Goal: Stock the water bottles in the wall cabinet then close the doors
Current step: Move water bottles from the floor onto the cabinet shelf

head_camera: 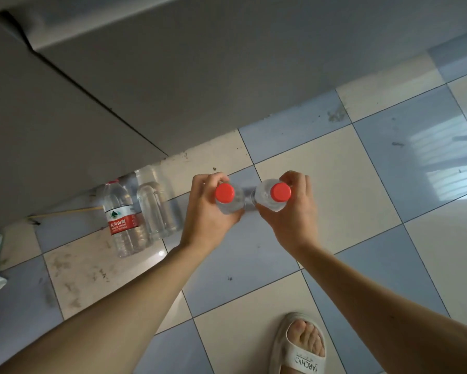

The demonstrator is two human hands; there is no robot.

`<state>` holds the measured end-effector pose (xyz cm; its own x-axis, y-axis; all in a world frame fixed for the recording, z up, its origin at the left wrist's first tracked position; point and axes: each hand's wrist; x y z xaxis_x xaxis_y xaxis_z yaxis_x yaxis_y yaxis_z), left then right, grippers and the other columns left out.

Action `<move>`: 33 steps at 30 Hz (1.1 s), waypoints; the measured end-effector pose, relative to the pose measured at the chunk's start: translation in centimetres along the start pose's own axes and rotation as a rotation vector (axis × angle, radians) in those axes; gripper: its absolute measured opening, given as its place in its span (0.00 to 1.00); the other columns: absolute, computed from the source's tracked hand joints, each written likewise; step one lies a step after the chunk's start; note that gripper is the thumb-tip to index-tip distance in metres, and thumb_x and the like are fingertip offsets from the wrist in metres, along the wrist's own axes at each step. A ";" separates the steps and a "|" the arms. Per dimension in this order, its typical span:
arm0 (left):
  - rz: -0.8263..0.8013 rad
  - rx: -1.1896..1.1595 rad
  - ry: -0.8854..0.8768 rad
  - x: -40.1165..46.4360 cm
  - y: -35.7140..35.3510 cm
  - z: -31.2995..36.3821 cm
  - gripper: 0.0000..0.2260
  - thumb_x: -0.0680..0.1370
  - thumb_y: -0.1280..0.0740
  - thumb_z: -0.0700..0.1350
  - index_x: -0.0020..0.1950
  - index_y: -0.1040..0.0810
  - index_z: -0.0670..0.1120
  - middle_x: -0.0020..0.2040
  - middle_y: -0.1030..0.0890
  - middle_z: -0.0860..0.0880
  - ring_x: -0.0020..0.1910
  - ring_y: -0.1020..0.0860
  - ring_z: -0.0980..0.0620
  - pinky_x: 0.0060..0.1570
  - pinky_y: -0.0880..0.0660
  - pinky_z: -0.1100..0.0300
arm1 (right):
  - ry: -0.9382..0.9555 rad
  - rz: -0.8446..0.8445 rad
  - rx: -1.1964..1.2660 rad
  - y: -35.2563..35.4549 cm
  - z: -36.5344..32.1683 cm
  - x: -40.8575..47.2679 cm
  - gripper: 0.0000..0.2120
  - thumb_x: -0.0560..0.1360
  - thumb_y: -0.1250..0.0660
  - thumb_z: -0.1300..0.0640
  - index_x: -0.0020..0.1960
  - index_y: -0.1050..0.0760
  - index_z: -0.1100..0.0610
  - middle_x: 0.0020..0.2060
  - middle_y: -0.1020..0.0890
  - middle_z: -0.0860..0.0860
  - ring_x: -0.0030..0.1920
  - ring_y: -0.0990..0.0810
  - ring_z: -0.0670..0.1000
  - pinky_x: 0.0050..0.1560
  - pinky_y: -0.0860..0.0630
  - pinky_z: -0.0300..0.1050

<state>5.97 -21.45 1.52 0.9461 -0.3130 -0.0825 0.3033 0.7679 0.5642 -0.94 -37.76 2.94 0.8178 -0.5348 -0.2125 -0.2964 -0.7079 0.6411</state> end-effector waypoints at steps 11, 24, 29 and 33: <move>-0.097 0.021 0.083 -1.4 -1.7 -0.7 0.31 0.63 0.17 0.47 0.61 0.26 0.52 0.56 0.23 0.55 0.57 0.25 0.52 0.52 0.27 0.67 | -0.154 -0.192 0.161 -0.1 3.0 -0.2 0.45 0.65 0.16 0.53 0.74 0.36 0.46 0.67 0.24 0.45 0.64 0.24 0.47 0.62 0.22 0.49; -0.133 -0.170 0.291 -1.7 -2.3 -1.9 0.29 0.65 0.17 0.43 0.57 0.26 0.65 0.50 0.19 0.63 0.49 0.21 0.68 0.47 0.30 0.77 | -0.173 -0.308 0.246 0.6 4.3 0.9 0.33 0.65 0.17 0.61 0.66 0.24 0.50 0.55 0.16 0.45 0.55 0.20 0.47 0.55 0.25 0.42; -0.180 -0.214 0.367 -3.4 1.4 2.1 0.29 0.67 0.17 0.44 0.63 0.26 0.58 0.60 0.20 0.54 0.60 0.23 0.53 0.56 0.26 0.64 | -0.163 -0.318 0.269 4.4 0.7 -1.7 0.32 0.66 0.17 0.56 0.66 0.24 0.47 0.55 0.18 0.40 0.56 0.20 0.43 0.53 0.26 0.37; -0.186 -0.281 0.402 -4.8 6.2 8.0 0.31 0.68 0.18 0.46 0.69 0.25 0.52 0.61 0.19 0.52 0.64 0.22 0.49 0.65 0.24 0.47 | -0.149 -0.317 0.328 9.0 -4.3 -4.0 0.31 0.66 0.17 0.54 0.66 0.24 0.46 0.56 0.17 0.39 0.56 0.20 0.40 0.52 0.24 0.34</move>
<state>2.41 -19.68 12.03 0.8254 -0.2611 -0.5005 0.4365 0.8574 0.2725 -4.73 -39.96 12.74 0.8208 -0.3120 -0.4785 -0.2029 -0.9423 0.2663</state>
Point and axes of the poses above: each hand's wrist, its own x-axis towards the middle knuckle, its own y-axis out of the back of the hand, z = x × y
